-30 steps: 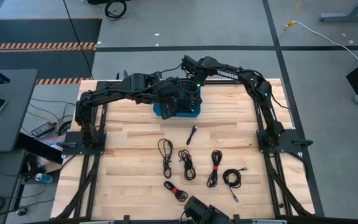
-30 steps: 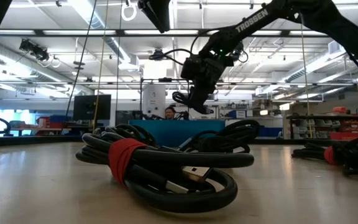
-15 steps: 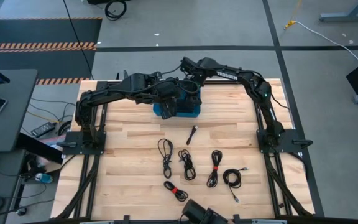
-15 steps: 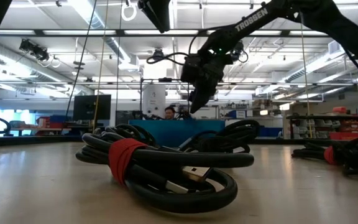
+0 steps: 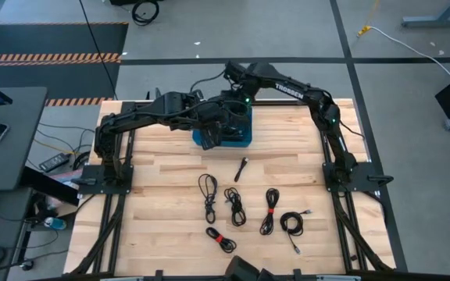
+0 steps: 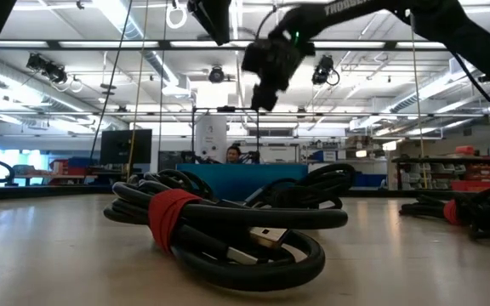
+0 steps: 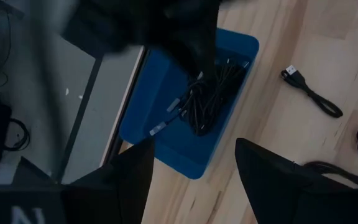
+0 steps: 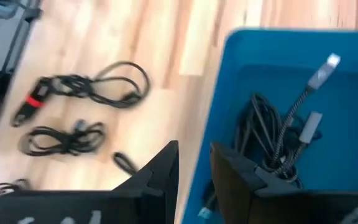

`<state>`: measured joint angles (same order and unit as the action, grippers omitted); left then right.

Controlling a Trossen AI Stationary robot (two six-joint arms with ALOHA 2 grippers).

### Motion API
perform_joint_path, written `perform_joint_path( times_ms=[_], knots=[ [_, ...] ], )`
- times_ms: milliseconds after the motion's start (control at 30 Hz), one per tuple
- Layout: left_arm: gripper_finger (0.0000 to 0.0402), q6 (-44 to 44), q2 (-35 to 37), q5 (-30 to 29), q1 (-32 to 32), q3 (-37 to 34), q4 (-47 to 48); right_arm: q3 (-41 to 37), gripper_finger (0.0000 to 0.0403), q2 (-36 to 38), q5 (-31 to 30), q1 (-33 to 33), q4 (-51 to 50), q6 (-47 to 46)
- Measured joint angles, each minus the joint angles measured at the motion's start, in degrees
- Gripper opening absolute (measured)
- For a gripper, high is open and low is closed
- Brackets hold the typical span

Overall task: Pick and place USB-C Cables
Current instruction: Adjust the blue bin

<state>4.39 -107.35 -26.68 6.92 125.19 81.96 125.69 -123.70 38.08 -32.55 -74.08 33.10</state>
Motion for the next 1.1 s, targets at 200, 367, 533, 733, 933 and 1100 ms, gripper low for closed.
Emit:
perform_joint_path(
  times_ms=[200, 367, 533, 733, 933, 1100],
  knots=[
    [0.0231, 2.8, 0.0, 0.0, 0.0, 0.0, 0.8, 9.1, 0.0096, 2.6, -3.8, 0.4, -6.9, -1.9],
    [0.0231, 6.6, 0.0, 0.0, 0.0, 0.0, 1.0, 7.9, 0.0096, 9.5, -5.8, 0.4, -7.0, -8.6],
    [0.0231, 12.9, 0.0, -0.1, 0.0, 0.0, 1.3, 7.8, 0.0096, 15.9, -7.7, 1.0, -7.1, -11.5],
    [0.0231, 18.9, 0.0, -0.1, 0.0, 0.0, 3.8, 7.8, 0.0096, 23.2, -15.1, 2.7, -7.1, -15.2],
    [0.0231, 19.0, -0.6, -0.1, -0.2, 0.0, 3.6, 7.9, 0.0096, 27.0, -18.0, 4.6, -7.3, -16.5],
    [0.0231, 17.5, -0.8, -0.8, -0.1, 0.0, 3.6, 5.7, 0.0089, 24.8, -21.9, 6.4, -11.5, -15.6]
  ],
)
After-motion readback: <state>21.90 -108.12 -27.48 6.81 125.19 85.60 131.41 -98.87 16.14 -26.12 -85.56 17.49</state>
